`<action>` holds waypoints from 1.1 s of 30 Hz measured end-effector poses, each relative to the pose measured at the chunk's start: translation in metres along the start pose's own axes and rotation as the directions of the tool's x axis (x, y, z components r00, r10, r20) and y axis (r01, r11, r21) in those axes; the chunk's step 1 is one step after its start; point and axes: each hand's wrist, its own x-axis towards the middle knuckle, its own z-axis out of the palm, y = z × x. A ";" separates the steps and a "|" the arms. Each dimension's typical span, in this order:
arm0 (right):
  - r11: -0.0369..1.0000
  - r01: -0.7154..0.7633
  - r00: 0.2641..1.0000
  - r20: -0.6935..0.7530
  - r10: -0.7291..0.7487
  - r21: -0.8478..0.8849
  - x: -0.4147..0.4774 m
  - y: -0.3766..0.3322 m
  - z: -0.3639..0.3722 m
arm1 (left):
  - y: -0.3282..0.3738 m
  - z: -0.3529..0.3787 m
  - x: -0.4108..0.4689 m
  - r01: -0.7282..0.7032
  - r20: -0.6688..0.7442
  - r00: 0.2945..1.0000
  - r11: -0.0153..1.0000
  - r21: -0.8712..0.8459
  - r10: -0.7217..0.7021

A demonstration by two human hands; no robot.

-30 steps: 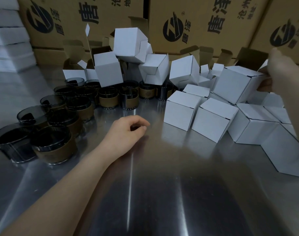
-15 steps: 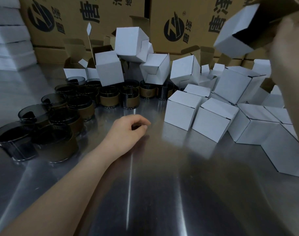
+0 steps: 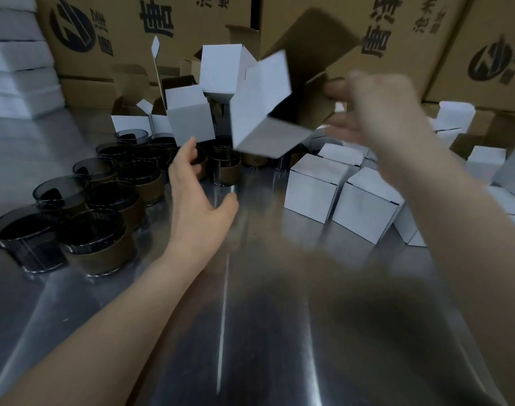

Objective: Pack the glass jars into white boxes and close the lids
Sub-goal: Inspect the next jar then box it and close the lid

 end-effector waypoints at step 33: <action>0.743 0.486 0.851 0.053 -0.523 -0.460 -0.025 0.041 0.076 | -0.010 0.009 0.005 0.018 0.326 0.936 0.944 0.328 -0.132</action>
